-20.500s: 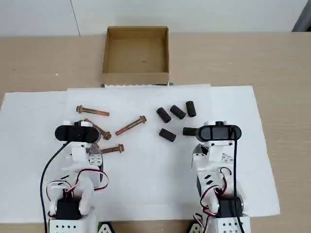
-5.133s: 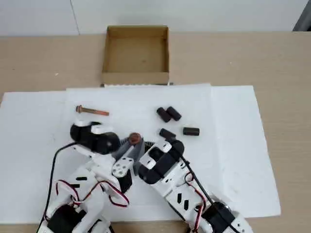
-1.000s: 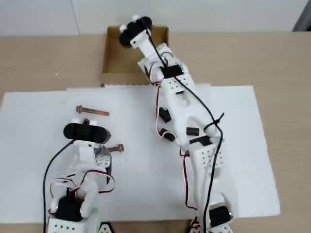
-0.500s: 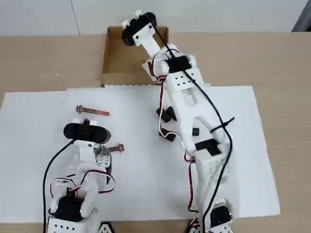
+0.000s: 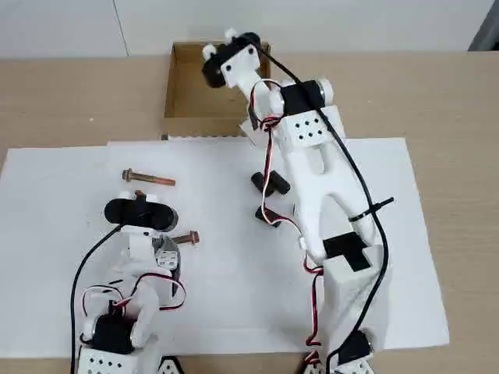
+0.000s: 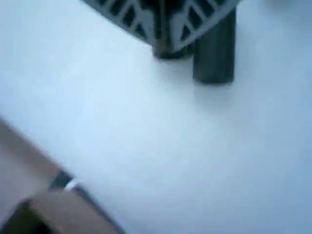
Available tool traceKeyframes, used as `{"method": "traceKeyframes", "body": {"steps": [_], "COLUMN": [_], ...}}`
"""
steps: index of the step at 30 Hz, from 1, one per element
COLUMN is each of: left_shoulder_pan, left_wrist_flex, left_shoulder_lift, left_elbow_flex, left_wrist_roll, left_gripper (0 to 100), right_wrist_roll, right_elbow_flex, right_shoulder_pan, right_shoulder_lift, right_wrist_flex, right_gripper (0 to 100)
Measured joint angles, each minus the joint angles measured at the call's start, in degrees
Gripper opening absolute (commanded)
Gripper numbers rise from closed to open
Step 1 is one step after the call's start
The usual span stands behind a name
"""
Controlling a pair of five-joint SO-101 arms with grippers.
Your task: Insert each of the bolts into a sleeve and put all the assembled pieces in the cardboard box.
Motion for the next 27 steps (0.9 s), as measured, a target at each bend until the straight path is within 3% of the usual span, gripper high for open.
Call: {"method": "traceKeyframes", "body": {"steps": [11,21,27], "left_shoulder_pan": [0.0,0.0,0.0], "left_wrist_flex": [0.0,0.0,0.0], "left_shoulder_lift": [0.0,0.0,0.0], "left_elbow_flex": [0.0,0.0,0.0], "left_wrist_roll": [0.0,0.0,0.0], "left_gripper": [0,0,0], "right_wrist_roll": [2.29,10.99,17.58], "right_elbow_flex": [0.18,16.97,27.6], "right_shoulder_pan": [0.44,0.44,2.64], "right_shoulder_lift": [-1.05,-14.24,-19.25], "right_wrist_flex": [8.18,8.18,8.18], "right_gripper": [0.4,0.6,11.2]}}
